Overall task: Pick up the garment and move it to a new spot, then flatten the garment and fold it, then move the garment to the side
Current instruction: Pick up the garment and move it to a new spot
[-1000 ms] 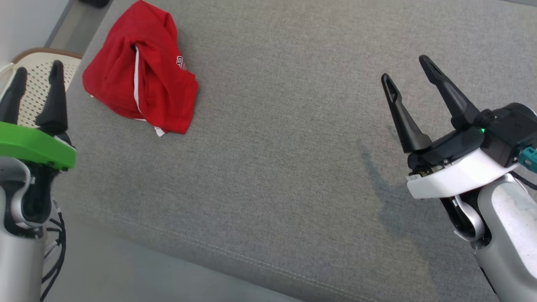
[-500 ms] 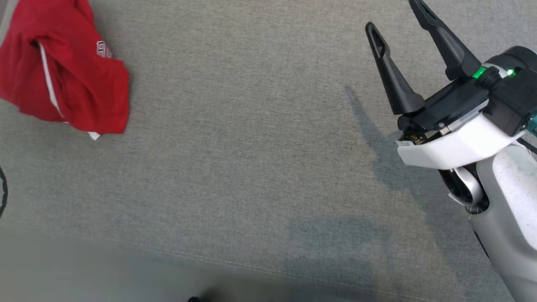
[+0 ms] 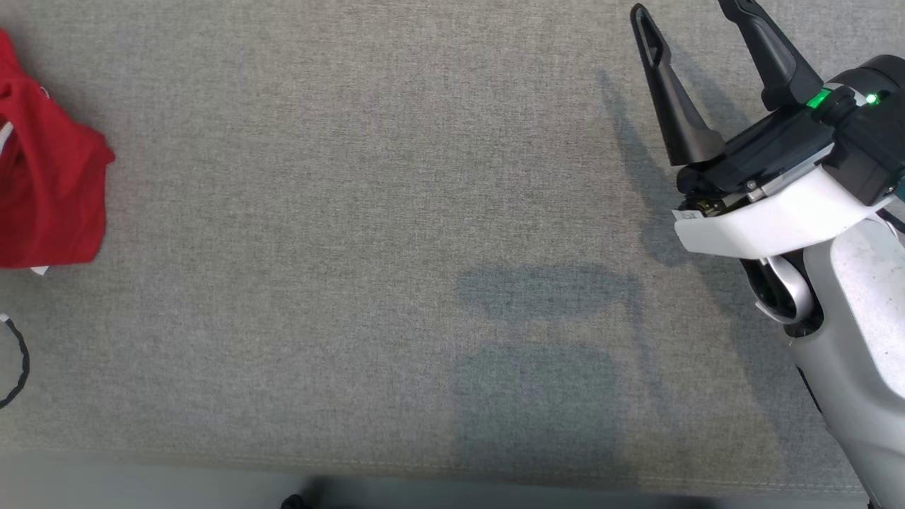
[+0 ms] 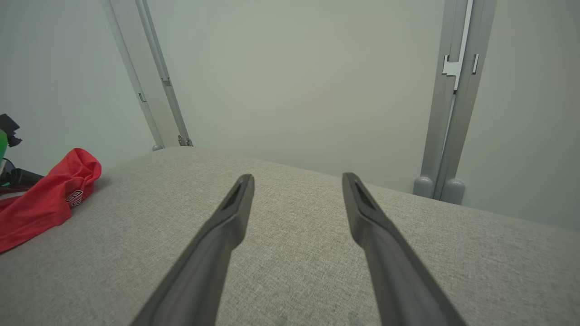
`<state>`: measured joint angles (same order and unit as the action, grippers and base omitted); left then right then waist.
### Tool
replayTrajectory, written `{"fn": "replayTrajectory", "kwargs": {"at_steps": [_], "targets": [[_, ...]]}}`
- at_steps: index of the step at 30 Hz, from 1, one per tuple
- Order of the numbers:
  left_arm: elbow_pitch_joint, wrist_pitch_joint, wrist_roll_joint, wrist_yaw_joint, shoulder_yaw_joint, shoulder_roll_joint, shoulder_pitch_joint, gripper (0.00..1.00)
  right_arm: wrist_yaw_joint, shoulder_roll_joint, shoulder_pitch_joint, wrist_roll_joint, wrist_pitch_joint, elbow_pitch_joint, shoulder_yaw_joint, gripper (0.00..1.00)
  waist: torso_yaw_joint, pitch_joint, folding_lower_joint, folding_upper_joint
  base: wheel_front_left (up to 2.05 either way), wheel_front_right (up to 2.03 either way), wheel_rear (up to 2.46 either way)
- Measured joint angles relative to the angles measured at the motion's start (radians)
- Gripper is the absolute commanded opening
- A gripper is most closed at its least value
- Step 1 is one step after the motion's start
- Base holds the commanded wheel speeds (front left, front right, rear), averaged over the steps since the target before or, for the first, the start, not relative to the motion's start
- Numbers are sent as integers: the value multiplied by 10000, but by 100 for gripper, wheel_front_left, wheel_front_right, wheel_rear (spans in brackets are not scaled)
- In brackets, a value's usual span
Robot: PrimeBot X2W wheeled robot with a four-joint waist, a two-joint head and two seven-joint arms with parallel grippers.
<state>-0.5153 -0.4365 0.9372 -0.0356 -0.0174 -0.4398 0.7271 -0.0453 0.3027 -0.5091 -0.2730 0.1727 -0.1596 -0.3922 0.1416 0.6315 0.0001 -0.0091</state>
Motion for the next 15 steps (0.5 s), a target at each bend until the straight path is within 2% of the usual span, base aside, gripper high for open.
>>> {"fn": "replayTrajectory", "kwargs": {"at_steps": [4, 5, 6, 7, 9, 10, 11, 15], "targets": [[-412, -357, 2, 6, -98, -121, 185, 98, 0, -10, -7, 2, 148, 278, 13, 100, -148, 73, -1, 0, 0, 0, 0], [-500, -416, 2, 12, -119, -132, 231, 91, 0, -10, -7, 4, 171, 343, 23, 100, -153, 52, 0, 0, 0, 0, 0], [-573, -464, 2, 15, -125, -134, 281, 69, 0, -10, -8, 4, 215, 395, 25, 100, -149, 23, -1, 0, 0, 0, 0], [-623, -491, 2, 17, -136, -132, 324, 53, 0, -13, -8, 4, 217, 430, 25, 100, -140, -12, -1, 0, 0, 0, 0], [-771, -556, 2, 63, -146, -132, 353, 37, -2, -56, -11, 4, 251, 510, 23, 100, -119, -84, -1, 0, 0, 0, 0], [-857, -556, 2, 119, -153, -132, 366, 10, -2, -79, -11, 4, 265, 562, 21, 100, -109, -121, -1, 0, 0, 0, 0], [-909, -554, 2, 171, -171, -130, 373, 0, -2, -107, -13, 2, 297, 623, 17, 100, -99, -162, -1, 0, 0, 0, 0], [-1060, -454, -10, 458, -219, -125, 411, 0, -69, -188, -21, 2, 399, 859, -23, 100, -73, -361, -1, 0, 0, 0, 0]]}}
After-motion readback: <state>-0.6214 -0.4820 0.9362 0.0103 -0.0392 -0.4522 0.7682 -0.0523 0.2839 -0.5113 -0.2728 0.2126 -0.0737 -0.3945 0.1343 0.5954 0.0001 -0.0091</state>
